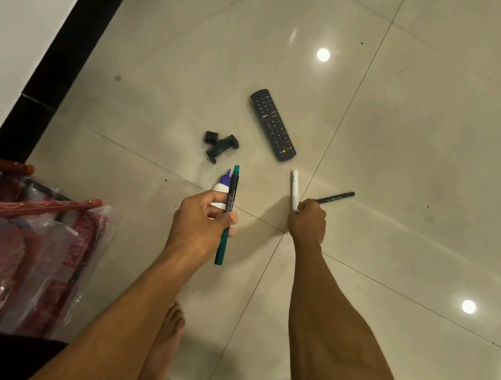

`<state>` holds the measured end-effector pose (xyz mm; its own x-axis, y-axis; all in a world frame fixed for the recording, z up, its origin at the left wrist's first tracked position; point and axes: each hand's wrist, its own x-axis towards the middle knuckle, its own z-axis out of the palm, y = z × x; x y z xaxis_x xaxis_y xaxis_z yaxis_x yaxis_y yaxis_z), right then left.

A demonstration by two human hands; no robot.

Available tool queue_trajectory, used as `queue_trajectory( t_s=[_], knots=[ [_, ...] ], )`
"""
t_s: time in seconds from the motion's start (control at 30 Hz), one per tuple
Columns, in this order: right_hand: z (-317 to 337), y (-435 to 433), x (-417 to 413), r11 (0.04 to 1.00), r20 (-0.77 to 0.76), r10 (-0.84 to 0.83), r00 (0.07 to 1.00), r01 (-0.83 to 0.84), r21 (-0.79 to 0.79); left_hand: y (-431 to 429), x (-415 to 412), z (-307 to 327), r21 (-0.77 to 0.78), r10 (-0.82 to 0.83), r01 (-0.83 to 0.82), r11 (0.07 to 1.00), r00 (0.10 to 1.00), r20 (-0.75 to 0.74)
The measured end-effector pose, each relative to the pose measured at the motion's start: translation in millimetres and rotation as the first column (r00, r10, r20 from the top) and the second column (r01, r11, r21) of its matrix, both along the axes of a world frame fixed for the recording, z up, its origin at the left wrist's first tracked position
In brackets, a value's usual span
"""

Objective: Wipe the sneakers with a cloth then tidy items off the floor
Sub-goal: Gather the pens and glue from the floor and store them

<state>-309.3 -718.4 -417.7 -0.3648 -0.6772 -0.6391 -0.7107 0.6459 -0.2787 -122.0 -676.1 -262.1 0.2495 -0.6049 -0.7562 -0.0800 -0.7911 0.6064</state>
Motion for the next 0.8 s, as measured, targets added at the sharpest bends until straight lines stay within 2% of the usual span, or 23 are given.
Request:
queue_trajectory(
  t_s=[0.27, 0.4, 0.5, 0.6, 0.67, 0.8],
  knots=[
    [-14, -3, 8, 0.998, -0.058, -0.002, 0.998, 0.006, 0.062, 5, -1, -2, 0.016, 0.044, -0.043, 0.999, 0.999, -0.021],
    [-11, -2, 11, 0.985, 0.029, -0.153, 0.988, 0.150, 0.089, 2, 4, 1, 0.027, 0.053, -0.052, 0.998, 0.998, -0.021],
    [-2, 0, 12, 0.971, 0.211, -0.236, 0.949, 0.223, 0.082, 2, 9, 2, 0.040, 0.058, -0.057, 0.998, 0.998, -0.016],
    [21, -3, 15, 0.950, 0.458, -0.311, 0.832, 0.287, 0.124, 2, 11, 6, 0.041, 0.081, -0.079, 0.996, 0.996, -0.042],
    [41, -7, 17, 0.958, 0.595, -0.287, 0.751, 0.239, 0.160, 2, 13, 10, 0.022, 0.095, -0.094, 0.995, 0.994, -0.063],
    [81, -14, 25, 0.969, 0.787, -0.218, 0.577, 0.034, 0.244, -1, 17, 13, -0.015, 0.108, -0.109, 0.994, 0.993, -0.041]
  ],
)
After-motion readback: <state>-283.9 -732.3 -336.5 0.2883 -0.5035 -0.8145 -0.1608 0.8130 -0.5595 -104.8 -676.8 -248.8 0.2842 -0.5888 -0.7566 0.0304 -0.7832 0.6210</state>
